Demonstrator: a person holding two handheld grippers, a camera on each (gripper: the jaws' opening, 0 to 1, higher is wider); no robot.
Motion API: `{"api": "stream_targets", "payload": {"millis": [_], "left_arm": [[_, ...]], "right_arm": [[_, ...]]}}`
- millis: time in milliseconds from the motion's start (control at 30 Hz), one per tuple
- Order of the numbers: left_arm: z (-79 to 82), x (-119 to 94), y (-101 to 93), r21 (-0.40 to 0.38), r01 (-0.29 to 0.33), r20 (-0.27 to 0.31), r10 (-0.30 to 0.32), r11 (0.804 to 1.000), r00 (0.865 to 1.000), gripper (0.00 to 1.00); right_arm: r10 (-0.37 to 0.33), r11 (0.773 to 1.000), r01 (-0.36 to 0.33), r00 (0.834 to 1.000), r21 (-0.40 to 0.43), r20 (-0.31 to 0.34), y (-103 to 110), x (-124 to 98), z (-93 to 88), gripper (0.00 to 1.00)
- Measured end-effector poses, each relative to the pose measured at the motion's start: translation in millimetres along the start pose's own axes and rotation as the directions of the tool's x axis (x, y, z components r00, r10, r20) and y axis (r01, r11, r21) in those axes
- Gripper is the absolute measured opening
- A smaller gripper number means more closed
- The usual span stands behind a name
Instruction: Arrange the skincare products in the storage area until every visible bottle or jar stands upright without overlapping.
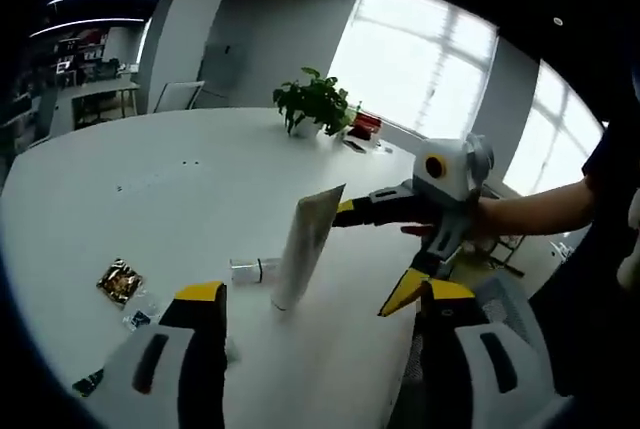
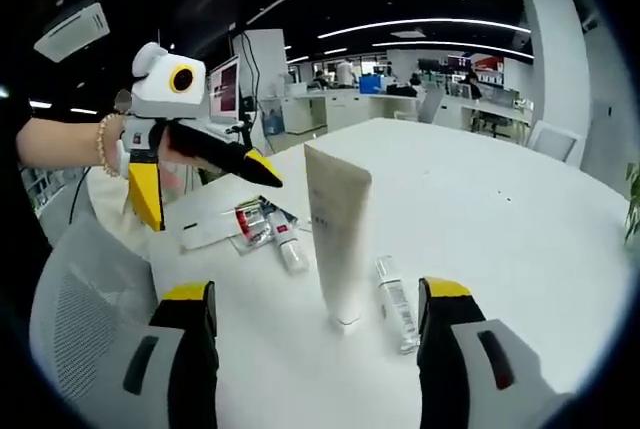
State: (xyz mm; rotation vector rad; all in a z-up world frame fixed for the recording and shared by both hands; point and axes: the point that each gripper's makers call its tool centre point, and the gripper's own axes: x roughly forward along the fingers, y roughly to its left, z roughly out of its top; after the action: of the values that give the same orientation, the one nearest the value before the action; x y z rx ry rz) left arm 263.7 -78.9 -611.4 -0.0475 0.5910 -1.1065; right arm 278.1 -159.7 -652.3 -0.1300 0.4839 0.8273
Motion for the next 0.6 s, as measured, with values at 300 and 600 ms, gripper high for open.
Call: {"api": "stream_targets", "payload": {"millis": [300, 600], "left_arm": [[-18.0, -38, 18.5, -0.064, -0.121, 0.036, 0.123, 0.991, 0.992, 0.91], [-47.7, -69, 22.7, -0.095, -0.206, 0.027, 0.210, 0.974, 0.977, 0.95]], "right_arm": [[-0.051, 0.999, 0.050, 0.998, 0.021, 0.030, 7, -18, 7.8, 0.94], [-0.056, 0.997, 0.053, 0.998, 0.053, 0.042, 19, -28, 5.2, 0.99]]}}
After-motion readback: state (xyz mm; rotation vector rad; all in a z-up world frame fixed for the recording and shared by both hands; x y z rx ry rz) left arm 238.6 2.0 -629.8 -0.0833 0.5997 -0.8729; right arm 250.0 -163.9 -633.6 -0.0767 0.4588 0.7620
